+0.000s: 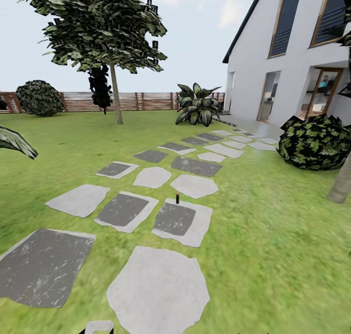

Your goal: In the garden, pick up the pesticide atomizer on the floor and spray pesticide onto both trees until each tree trunk is fully covered.

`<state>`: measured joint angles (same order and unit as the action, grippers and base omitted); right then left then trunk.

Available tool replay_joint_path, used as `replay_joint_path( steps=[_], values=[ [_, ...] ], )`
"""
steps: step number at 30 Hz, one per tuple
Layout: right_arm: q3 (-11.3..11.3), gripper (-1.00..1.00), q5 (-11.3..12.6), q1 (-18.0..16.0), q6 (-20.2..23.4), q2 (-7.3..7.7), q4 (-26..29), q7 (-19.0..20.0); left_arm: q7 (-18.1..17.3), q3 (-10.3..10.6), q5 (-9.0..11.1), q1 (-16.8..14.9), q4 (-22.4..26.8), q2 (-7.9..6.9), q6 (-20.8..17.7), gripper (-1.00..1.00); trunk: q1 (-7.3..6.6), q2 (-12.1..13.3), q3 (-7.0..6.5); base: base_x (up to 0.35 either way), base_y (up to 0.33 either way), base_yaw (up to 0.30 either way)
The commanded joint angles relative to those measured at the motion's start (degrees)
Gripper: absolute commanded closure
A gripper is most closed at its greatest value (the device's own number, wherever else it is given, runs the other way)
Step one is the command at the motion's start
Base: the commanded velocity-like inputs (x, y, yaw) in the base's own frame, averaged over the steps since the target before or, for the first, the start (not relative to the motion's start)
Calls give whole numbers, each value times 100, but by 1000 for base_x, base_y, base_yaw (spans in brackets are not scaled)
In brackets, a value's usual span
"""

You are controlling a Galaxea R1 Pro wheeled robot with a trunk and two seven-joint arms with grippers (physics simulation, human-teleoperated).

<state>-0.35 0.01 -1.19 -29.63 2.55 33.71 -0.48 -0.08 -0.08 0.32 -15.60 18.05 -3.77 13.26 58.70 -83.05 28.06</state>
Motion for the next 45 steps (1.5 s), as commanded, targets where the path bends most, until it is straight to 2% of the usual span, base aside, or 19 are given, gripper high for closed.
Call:
replay_joint_path(
  steps=[1, 8, 45],
  values=[
    [0, -100, -1, -4, -17, 0, -5, -5, -1, 0, 3, -3, -3, -1, 18, -100, 3, -2, 13, 337, 0, -193],
    [0, -100, -1, -4, -17, 0, 10, -3, -1, 0, 4, -1, -3, -2, 18, -100, 3, -2, 57, 337, 0, -156],
    [0, -100, -1, -4, -17, -9, 11, 4, -1, 0, 3, 4, -3, -1, 18, -100, 3, -2, 59, 337, 0, -1]
  ],
)
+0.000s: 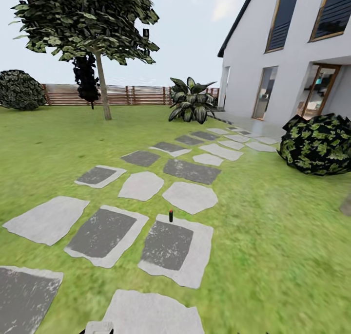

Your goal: In the garden, pick up the pesticide atomizer on the floor and spray pesticide onto both trees until each tree trunk is fully covered.

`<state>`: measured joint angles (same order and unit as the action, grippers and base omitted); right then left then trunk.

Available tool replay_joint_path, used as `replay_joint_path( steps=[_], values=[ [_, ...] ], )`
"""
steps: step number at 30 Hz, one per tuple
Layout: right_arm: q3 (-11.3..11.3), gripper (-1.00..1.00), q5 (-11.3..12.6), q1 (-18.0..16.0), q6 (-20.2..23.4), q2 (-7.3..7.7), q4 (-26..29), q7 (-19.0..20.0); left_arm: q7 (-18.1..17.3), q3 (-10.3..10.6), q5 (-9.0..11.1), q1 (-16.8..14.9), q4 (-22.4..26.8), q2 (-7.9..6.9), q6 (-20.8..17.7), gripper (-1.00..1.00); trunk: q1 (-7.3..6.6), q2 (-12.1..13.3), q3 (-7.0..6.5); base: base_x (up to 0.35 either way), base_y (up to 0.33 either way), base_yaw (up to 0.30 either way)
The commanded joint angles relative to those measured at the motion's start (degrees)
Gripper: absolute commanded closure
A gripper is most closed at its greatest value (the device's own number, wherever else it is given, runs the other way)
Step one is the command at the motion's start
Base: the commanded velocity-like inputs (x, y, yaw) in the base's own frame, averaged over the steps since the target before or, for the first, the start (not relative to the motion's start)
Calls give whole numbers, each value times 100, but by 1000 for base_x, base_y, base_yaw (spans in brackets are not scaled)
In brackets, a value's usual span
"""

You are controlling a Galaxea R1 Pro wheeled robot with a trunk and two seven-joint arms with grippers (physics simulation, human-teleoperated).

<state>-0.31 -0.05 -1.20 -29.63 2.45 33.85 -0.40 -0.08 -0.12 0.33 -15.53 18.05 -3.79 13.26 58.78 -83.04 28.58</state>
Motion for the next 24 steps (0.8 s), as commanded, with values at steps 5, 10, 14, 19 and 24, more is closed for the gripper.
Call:
replay_joint_path(
  steps=[5, 10, 14, 19, 24],
  values=[
    [-1, -100, 5, -3, -17, 1, -9, -4, -1, 3, 3, -4, -4, 1, 19, -100, -6, -4, 6, 337, -20, 0],
    [2, -100, -3, -3, -17, 1, -10, -4, -1, 3, 3, -3, -4, 1, 19, -100, -6, -4, 6, 334, -87, 0],
    [2, -100, -4, -3, -17, 1, -10, -4, -1, 3, 3, -4, -4, 1, 19, -100, -6, -4, 6, 321, -140, 0],
    [4, -100, -4, -3, -17, 1, -10, -4, -1, 3, 3, -3, -4, 1, 19, -100, -6, -4, 6, 302, -188, 0],
    [5, -100, -4, -3, -17, 1, -10, -4, -1, 3, 3, -4, -4, 1, 19, -100, -6, -4, 6, 287, -208, 0]
  ],
)
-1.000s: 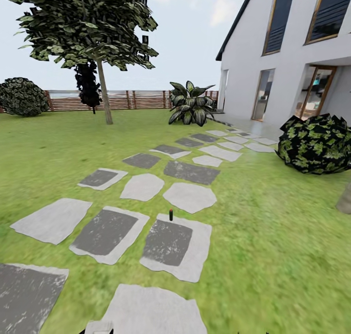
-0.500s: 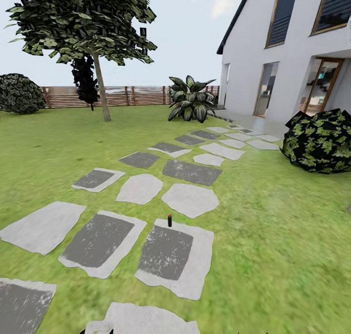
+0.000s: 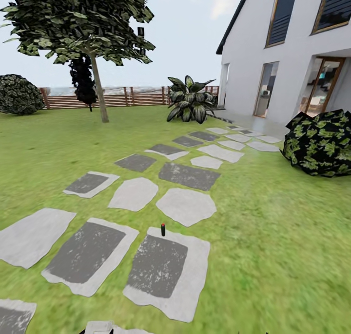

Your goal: In the garden, pick up the pesticide atomizer on the floor and spray pesticide onto both trees until each tree trunk is fully covered.

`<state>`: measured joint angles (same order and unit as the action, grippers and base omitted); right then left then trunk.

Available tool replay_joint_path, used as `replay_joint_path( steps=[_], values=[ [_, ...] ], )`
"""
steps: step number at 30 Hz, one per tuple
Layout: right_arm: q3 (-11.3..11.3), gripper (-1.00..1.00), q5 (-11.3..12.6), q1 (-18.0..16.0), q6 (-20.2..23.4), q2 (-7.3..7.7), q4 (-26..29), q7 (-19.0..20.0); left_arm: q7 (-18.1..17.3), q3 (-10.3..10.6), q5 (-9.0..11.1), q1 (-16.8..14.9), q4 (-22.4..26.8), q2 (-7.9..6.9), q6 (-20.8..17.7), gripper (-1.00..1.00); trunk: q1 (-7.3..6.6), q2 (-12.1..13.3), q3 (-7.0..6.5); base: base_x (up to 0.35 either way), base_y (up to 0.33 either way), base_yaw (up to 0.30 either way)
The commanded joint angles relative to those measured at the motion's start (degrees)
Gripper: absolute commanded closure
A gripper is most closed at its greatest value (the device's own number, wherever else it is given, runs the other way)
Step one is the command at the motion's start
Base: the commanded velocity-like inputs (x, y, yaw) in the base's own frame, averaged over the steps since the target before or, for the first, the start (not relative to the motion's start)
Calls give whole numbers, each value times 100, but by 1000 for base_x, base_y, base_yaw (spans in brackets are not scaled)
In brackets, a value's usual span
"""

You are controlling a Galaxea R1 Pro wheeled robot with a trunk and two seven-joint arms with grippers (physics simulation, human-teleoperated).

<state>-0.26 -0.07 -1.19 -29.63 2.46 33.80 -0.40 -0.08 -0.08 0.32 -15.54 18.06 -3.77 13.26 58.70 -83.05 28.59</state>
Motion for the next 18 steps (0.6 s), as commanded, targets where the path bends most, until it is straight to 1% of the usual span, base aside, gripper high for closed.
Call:
replay_joint_path(
  steps=[1, 18],
  values=[
    [0, -100, -1, -4, -17, 0, -5, -4, -1, 0, 3, -2, -5, 0, 19, -100, 3, -2, 6, 285, -210, 0],
    [0, -100, -10, -4, -17, 0, -6, 5, -1, 0, 3, -3, -4, 0, 19, -100, 3, -2, 6, 283, -213, 0]
  ],
)
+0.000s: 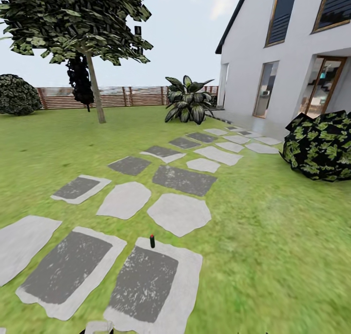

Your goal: In the garden, pick up the pesticide atomizer on the floor and spray pesticide onto both trees until each tree trunk is fully covered.

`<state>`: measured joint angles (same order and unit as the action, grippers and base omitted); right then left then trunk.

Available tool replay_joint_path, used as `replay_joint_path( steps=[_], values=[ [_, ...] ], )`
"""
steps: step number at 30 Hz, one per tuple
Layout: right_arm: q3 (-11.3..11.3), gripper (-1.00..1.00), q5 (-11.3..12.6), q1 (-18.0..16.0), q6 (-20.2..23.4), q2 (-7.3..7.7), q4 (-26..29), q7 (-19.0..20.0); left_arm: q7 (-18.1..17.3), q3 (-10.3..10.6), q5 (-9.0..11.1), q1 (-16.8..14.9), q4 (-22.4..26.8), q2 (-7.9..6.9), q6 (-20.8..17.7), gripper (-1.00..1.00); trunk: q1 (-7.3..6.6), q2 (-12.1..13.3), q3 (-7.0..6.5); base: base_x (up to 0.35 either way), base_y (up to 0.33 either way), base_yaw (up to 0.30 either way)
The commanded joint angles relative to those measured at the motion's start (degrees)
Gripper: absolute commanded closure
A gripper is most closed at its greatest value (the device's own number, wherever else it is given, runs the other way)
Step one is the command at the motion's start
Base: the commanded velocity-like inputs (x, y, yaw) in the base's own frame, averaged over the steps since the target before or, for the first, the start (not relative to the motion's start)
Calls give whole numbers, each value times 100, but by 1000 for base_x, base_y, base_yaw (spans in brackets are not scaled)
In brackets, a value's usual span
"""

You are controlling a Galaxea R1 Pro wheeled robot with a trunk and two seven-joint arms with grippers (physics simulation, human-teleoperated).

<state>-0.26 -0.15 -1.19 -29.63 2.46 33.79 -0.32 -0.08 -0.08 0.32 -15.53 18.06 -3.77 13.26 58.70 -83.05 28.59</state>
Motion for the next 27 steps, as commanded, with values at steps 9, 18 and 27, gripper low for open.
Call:
replay_joint_path(
  steps=[9, 18, 27],
  values=[
    [-1, -100, -2, -4, -17, 0, -10, -3, -1, 0, 3, -3, -4, 0, 19, -100, 2, -2, 6, 248, -238, 0],
    [-1, -100, 1, -4, -17, 0, -4, -6, -1, 0, 3, -4, -4, 0, 19, -100, 2, -2, 6, 224, -256, 0],
    [-1, -100, 0, -4, -17, 0, -11, -12, -1, 0, 3, -7, -4, 0, 19, -100, 2, -2, 6, 183, -278, 57]
  ],
)
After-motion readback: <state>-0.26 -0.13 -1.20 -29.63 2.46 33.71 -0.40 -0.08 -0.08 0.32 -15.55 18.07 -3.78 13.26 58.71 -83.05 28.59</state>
